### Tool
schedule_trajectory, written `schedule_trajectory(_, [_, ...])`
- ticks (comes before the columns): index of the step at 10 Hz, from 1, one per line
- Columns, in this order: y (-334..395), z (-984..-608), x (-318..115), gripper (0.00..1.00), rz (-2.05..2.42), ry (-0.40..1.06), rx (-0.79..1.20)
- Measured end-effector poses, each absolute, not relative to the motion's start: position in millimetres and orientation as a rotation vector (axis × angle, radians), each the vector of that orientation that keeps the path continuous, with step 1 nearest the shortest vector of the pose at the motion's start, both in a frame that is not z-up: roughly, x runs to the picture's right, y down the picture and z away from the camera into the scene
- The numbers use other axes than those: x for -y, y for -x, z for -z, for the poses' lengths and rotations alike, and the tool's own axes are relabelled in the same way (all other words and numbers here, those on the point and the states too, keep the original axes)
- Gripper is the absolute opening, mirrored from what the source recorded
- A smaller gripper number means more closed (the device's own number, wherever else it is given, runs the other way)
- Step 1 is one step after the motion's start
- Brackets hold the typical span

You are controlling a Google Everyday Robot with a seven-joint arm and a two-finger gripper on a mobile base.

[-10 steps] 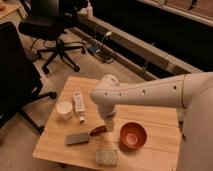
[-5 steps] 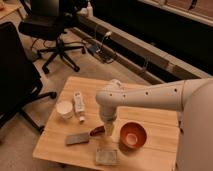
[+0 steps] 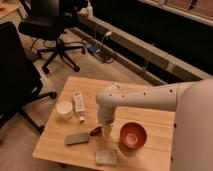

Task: Drag the pepper across the table

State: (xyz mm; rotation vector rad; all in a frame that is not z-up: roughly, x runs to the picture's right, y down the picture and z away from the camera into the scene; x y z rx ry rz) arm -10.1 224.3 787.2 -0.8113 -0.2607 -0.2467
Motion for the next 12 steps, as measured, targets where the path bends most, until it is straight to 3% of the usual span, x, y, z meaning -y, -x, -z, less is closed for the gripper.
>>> schedule_trajectory(9, [19,-820,-221,0.64,0.304,0.797,0.215])
schedule_trajectory(12, [15,-825,-220,0.43,0.304,0.801,0.192])
